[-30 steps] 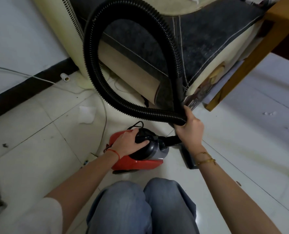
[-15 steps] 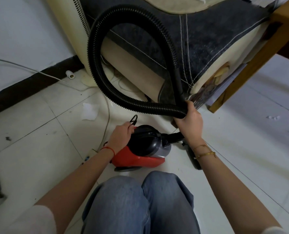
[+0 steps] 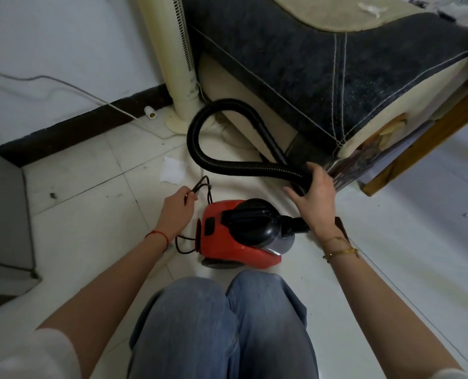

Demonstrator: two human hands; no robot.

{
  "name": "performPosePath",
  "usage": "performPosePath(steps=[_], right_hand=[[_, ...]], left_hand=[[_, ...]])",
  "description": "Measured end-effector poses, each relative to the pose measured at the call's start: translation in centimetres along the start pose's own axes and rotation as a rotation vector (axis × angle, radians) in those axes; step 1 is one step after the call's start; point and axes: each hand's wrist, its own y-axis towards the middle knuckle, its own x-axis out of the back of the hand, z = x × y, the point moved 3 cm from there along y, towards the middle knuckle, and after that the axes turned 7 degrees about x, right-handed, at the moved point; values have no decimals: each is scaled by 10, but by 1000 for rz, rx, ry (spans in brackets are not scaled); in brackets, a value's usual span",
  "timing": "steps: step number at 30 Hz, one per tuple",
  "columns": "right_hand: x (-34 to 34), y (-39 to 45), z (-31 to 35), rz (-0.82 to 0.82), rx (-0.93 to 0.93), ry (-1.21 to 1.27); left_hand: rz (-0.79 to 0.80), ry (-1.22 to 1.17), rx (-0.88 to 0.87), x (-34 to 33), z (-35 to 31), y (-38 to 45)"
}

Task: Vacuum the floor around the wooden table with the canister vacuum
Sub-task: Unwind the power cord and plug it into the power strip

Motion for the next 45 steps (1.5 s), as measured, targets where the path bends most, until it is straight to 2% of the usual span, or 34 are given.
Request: performPosePath(steps=[7,14,19,24,27,29,31,36,39,42,45], right_hand=[[-20,0,54,-9,197,84],[-79,-17,101,251,292,184],[-114,-29,127,426,309,175],[-139,-38,139,601,299,162],[-146,-38,144,622,293,168],[-150,-37,146,628,285,173],[-153,-35,147,632,284,167],[-158,-28,145,614,257,146],[-160,-23,146,587,231,155],[-165,-19,152,585,223,173],[-167,-18,160,574,227,208]], left_hand=[[-54,-31,60,25,20,-19],[-154,-88,79,65,33,-36],[-213,-174,158,81,39,-42],[-203,-6,97,87,50,-35],[-216,181,28,94,50,-35],[-236,377,23,98,48,-32],[-265,452,43,103,49,-29],[-427,352,115,116,50,-34],[-520,213,139,133,43,-36],[-569,130,155,153,41,-31],[-546,116,107,157,41,-33]])
